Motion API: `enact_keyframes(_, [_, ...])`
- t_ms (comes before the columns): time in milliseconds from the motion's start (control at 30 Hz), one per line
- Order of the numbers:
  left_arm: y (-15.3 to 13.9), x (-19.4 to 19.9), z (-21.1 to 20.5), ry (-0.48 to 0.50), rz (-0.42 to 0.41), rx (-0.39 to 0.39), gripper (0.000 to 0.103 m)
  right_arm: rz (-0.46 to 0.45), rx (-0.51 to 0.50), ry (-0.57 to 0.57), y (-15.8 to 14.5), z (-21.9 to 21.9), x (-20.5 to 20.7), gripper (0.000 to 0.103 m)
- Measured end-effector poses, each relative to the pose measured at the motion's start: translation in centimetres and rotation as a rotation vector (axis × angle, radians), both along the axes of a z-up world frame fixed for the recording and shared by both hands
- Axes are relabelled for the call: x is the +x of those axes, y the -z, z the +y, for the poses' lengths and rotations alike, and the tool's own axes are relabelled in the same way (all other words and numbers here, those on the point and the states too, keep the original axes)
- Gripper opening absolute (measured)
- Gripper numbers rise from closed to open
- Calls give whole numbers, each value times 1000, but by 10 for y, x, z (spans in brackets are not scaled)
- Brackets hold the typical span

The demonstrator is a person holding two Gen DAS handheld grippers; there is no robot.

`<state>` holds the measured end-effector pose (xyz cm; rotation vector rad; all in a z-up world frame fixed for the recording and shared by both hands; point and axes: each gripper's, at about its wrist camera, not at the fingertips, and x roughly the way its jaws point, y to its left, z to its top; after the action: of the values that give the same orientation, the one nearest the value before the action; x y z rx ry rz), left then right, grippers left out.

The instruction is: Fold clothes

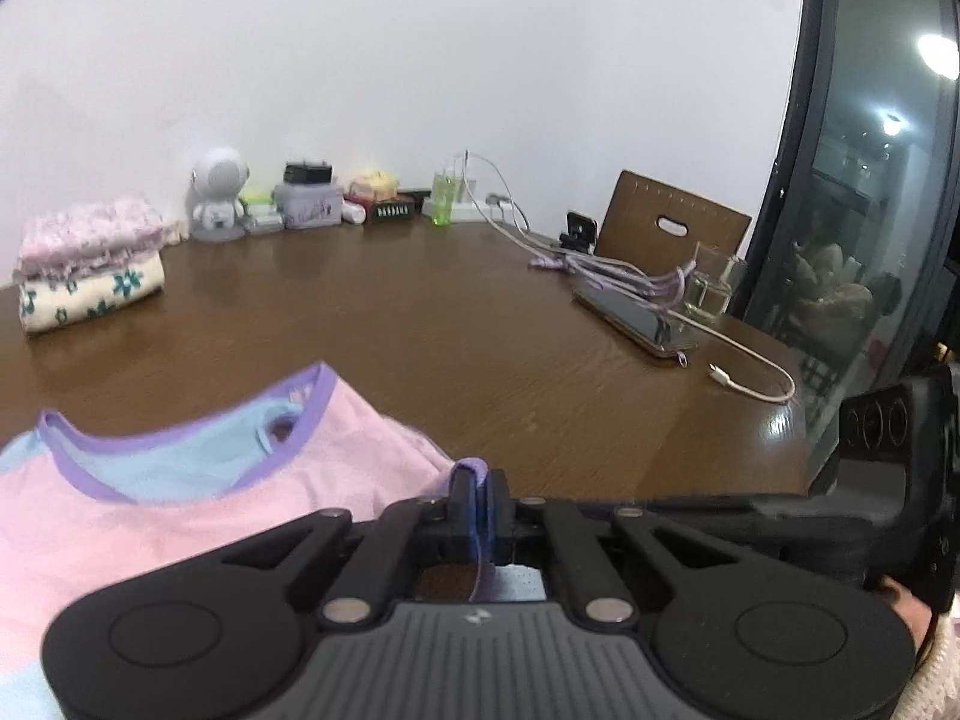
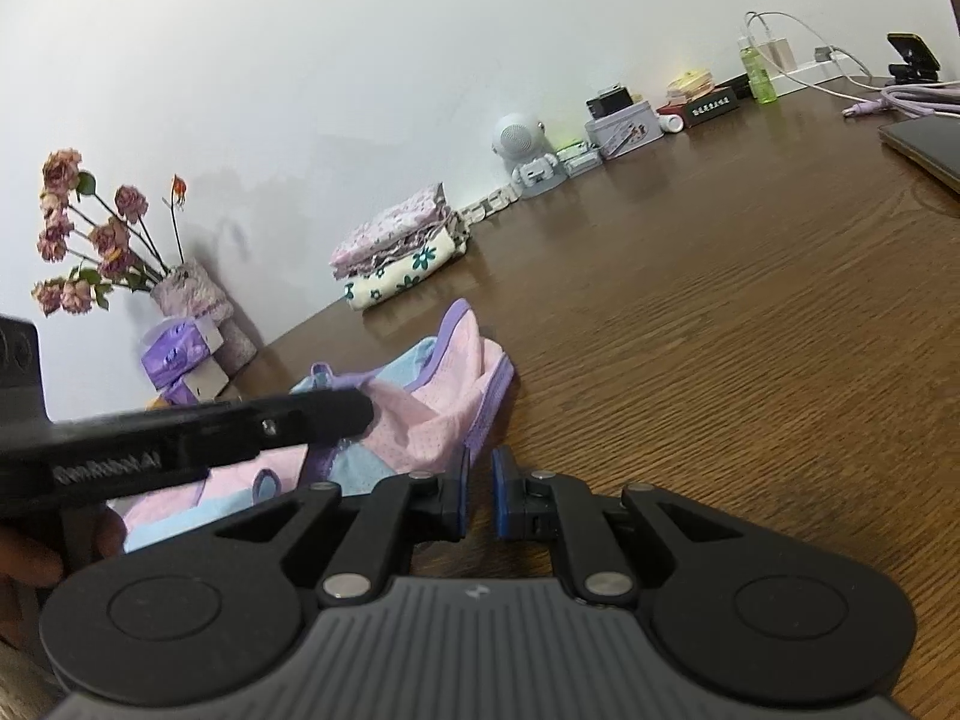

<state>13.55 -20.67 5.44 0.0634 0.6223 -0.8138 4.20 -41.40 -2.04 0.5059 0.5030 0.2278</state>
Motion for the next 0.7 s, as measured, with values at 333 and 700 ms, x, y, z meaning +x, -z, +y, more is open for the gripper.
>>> enact_keyframes(333, [9, -8, 0, 36, 8, 19, 3, -12, -1, 3, -1, -3, -2, 9])
enact_keyframes(700, [19, -29, -26, 166, -116, 186, 4, 12, -3, 20, 6, -8, -10, 10])
